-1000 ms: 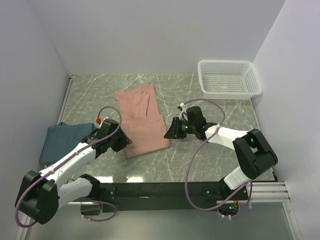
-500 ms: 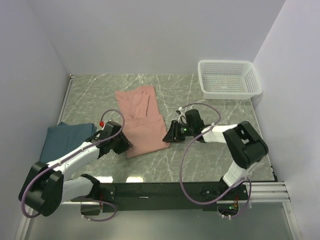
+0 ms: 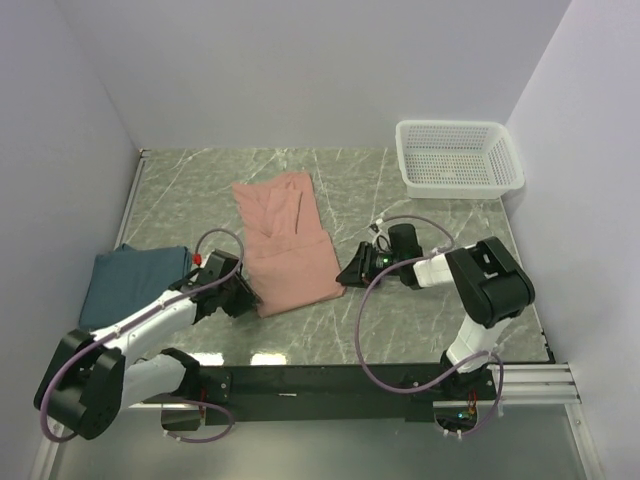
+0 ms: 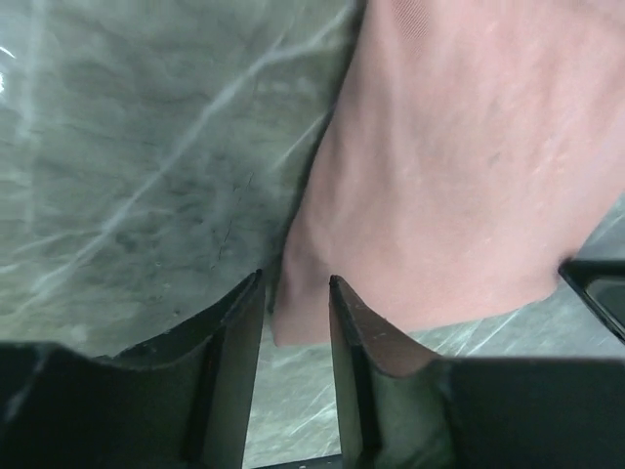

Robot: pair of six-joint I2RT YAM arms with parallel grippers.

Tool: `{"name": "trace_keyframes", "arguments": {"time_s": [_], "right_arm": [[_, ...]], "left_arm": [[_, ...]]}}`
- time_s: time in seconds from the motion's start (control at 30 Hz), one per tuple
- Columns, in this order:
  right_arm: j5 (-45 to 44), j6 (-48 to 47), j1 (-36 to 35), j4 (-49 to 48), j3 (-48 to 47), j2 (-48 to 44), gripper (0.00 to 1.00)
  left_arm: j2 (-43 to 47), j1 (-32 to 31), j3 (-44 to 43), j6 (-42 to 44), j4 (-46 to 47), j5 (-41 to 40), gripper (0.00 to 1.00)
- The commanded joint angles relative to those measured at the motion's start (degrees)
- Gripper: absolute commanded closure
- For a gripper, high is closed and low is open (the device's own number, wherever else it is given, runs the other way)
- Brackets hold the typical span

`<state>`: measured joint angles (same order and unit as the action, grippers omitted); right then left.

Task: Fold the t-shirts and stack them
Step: Fold the tshirt

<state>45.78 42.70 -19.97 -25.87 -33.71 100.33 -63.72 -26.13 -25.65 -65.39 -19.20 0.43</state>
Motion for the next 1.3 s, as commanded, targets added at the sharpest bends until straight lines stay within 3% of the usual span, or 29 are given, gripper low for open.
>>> {"name": "trace_keyframes", "arguments": {"time_s": [0.0,0.17,0.4,0.57,0.73,0.9,1.03,1.07,1.27], "right_arm": [[-2.45,-2.62,0.63,6.79,-4.85,-5.58,0.62],[-0.08,-0.16,0.28,8.11,-17.16,-1.47,0.63],[0.98,3.0,-0.07,6.36,-31.13,13.45,0.65],[-0.78,2.74,0.02,7.58,-36.68,21.99,0.65],[-2.01,2.22,0.63,8.47,-37.66,25.96,0.65],[-3.85,-4.0,0.72,11.97,-34.23,18.6,0.66],[-8.15,-9.73,0.02,17.06,-29.06,8.23,0.65],[-9.73,-11.13,-0.94,20.56,-28.26,3.95,0.64],[-29.94,-17.21,-7.09,34.38,-22.72,-10.22,0.54]], "left_arm": [[3.34,1.51,-4.84,1.57,-3.3,-4.91,0.61],[-0.25,4.5,-11.33,5.26,2.93,-4.56,0.6],[-18.86,9.86,-19.86,8.52,10.67,-0.95,0.64],[-28.89,13.38,-22.25,9.22,12.61,1.24,0.67],[-32.78,14.53,-22.51,9.84,12.61,3.26,0.66],[-27.62,14.35,-23.48,12.82,9.11,2.83,0.58],[-19.44,12.6,-26.11,18.26,-0.03,-4.28,0.5],[-17.51,11.99,-26.47,18.8,-1.44,-7.16,0.43],[-5.37,5.58,-26.21,20.48,-15.05,-16.05,0.33]]}}
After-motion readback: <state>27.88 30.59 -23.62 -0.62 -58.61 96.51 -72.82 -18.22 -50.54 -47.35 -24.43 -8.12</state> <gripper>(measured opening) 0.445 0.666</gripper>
